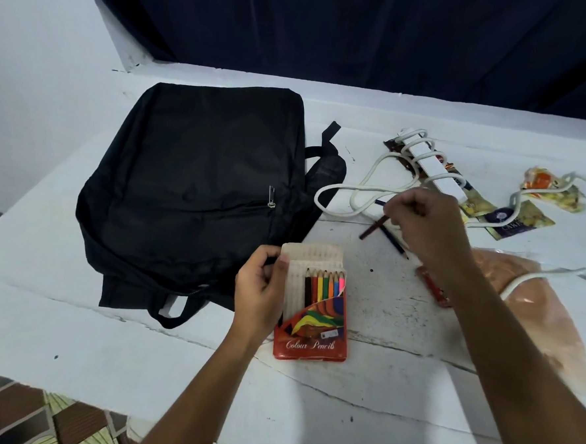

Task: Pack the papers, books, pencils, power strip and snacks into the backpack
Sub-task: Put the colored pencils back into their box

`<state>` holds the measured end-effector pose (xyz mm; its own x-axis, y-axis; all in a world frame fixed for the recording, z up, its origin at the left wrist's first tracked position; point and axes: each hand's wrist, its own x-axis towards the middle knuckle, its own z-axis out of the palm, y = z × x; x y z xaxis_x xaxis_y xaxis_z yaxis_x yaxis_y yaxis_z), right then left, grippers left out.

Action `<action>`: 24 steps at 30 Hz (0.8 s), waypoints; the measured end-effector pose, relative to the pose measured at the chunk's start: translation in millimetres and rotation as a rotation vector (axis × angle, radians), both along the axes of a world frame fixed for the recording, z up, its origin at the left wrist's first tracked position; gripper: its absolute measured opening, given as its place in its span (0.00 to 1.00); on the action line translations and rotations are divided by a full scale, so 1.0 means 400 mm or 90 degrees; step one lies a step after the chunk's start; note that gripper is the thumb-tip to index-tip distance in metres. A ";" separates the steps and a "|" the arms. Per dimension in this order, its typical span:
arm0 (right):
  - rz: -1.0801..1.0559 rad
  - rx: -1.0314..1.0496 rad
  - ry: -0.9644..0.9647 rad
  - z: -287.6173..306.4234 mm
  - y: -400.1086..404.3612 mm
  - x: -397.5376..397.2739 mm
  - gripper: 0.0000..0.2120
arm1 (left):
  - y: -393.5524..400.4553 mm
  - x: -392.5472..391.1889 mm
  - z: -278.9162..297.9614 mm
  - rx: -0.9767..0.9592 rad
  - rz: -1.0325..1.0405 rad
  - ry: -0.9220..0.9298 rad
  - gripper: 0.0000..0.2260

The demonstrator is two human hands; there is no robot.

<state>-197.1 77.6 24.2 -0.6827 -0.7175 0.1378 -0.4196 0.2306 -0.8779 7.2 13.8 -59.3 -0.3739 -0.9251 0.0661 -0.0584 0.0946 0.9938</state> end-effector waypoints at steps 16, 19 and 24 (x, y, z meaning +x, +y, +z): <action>0.252 0.112 0.128 -0.042 -0.067 0.167 0.03 | 0.000 0.001 0.003 -0.019 0.015 -0.004 0.13; 0.254 0.191 0.218 -0.045 -0.048 0.183 0.14 | -0.005 -0.001 0.000 -0.027 0.026 -0.010 0.10; 0.285 0.243 0.292 -0.041 -0.021 0.195 0.28 | -0.006 -0.002 -0.006 -0.027 0.028 -0.011 0.07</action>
